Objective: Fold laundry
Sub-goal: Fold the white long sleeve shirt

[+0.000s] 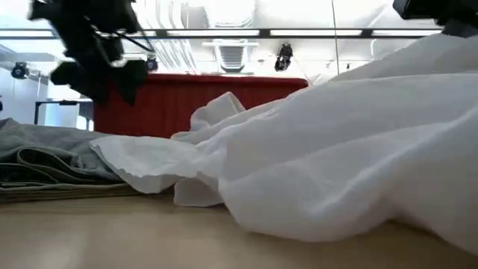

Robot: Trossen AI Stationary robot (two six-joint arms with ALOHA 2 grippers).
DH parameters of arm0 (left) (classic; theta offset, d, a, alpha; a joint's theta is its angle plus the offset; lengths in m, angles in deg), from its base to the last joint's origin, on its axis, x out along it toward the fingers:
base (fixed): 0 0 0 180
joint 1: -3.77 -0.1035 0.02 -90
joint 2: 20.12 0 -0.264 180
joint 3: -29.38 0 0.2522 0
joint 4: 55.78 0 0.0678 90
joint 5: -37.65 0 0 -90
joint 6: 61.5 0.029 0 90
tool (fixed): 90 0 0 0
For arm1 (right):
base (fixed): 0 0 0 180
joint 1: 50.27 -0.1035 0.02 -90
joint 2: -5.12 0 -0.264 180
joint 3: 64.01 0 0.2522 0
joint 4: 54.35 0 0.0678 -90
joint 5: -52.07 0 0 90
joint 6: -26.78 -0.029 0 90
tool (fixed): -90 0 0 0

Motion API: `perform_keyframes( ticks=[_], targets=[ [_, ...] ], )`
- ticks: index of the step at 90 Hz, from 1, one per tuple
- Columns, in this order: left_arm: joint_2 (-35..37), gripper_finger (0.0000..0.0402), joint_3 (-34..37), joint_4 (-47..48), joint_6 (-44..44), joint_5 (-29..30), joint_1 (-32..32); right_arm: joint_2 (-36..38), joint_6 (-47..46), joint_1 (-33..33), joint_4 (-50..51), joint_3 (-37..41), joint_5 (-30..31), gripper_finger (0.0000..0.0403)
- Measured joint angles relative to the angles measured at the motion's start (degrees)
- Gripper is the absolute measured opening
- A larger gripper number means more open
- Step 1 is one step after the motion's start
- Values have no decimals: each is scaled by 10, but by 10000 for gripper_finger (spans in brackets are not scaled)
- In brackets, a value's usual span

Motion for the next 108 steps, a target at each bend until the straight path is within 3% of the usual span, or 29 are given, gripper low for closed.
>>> perform_keyframes(
  ticks=[7,21,34,47,61,76,90,108],
  targets=[
    [-24,310,0,-104,70,-43,-53,28,4,3,1,0,29,0],
    [-78,310,-2,-298,186,-68,-150,95,21,24,28,0,62,0],
    [-155,310,-33,-391,211,-76,-221,149,29,54,43,0,65,0],
    [-250,310,-105,-394,215,-105,-285,177,31,63,39,0,63,0],
    [-339,310,-216,-375,287,-243,-322,169,44,62,35,0,47,0],
    [-376,310,-331,-325,330,-370,-320,138,51,61,20,0,28,1],
    [-342,309,-389,-280,368,-340,-282,86,88,56,13,0,28,44],
    [-251,309,-388,-209,408,-322,-231,26,127,48,-56,-4,29,166]
  ],
)
